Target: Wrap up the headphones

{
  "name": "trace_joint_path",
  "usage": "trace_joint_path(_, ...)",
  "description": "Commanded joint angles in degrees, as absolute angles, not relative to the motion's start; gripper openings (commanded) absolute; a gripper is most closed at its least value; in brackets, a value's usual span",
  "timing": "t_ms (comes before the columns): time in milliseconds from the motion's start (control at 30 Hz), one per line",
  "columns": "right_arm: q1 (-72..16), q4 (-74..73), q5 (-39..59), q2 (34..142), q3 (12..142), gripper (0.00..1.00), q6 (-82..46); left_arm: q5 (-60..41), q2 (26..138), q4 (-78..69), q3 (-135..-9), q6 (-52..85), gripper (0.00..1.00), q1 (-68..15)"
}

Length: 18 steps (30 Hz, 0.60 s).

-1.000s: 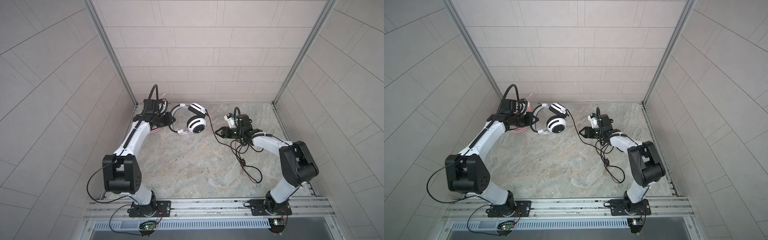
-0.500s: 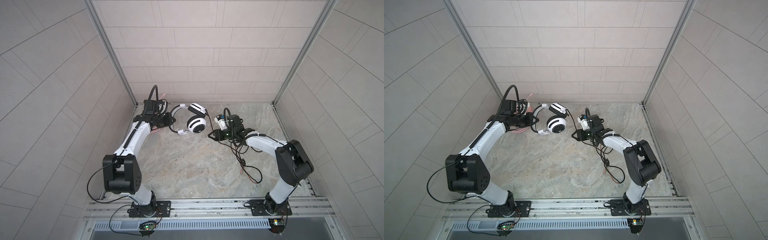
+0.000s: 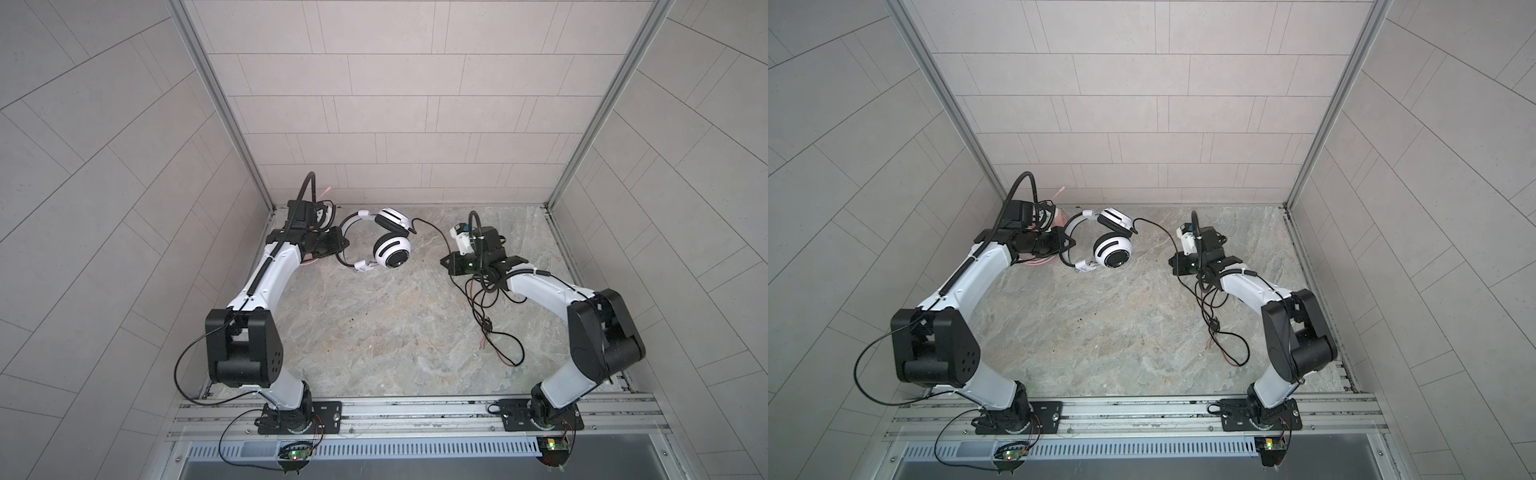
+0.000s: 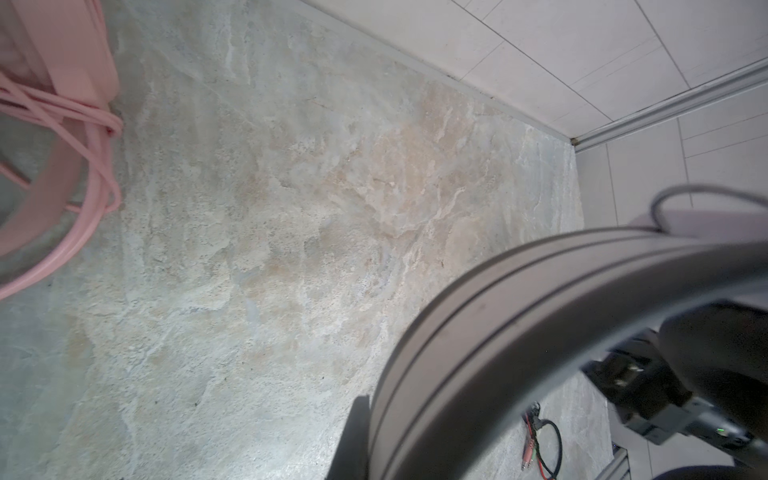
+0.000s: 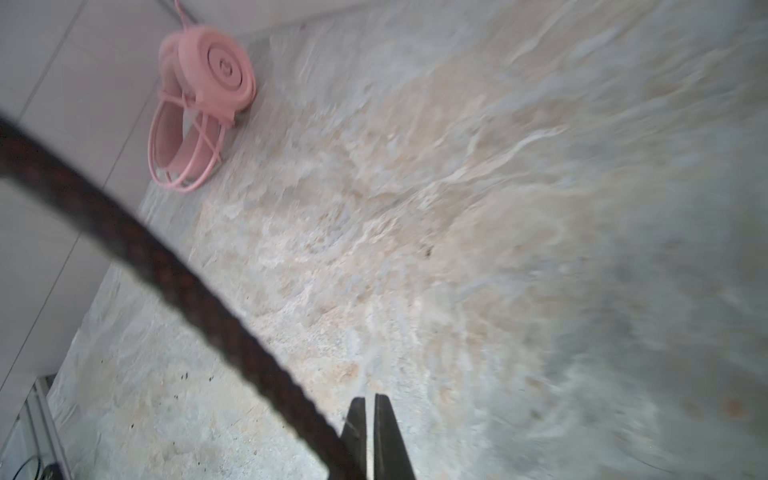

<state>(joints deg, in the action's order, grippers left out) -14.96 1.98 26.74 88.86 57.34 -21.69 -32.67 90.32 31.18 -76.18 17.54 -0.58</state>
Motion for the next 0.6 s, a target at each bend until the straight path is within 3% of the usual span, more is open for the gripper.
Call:
trace_joint_path(0, -8.1, 2.34, 23.18, 80.98, 54.37, 0.0, -22.93, -31.88, 89.59, 31.95, -78.19, 18.1, 0.0, 0.81)
trace_joint_path(133, -2.3, 1.87, 19.94, 71.35, 49.4, 0.0, -25.17, -31.89, 88.69, 30.22, -77.09, 19.7, 0.0, 2.76)
trace_joint_path(233, -2.94, 3.19, 23.85, 69.3, 48.87, 0.02, -23.82, -32.77, 88.44, 29.11, -76.44, 20.65, 0.0, 3.48)
trace_joint_path(467, -11.84, 11.28, 24.76, 71.6, 50.08, 0.56, -16.27, -33.31, 87.69, 27.92, -75.91, 21.01, 0.0, 3.51)
trace_joint_path(567, -12.15, 10.13, 24.77, 70.76, 49.81, 0.65, -17.31, -32.78, 86.9, 27.69, -75.54, 20.83, 0.0, 3.47)
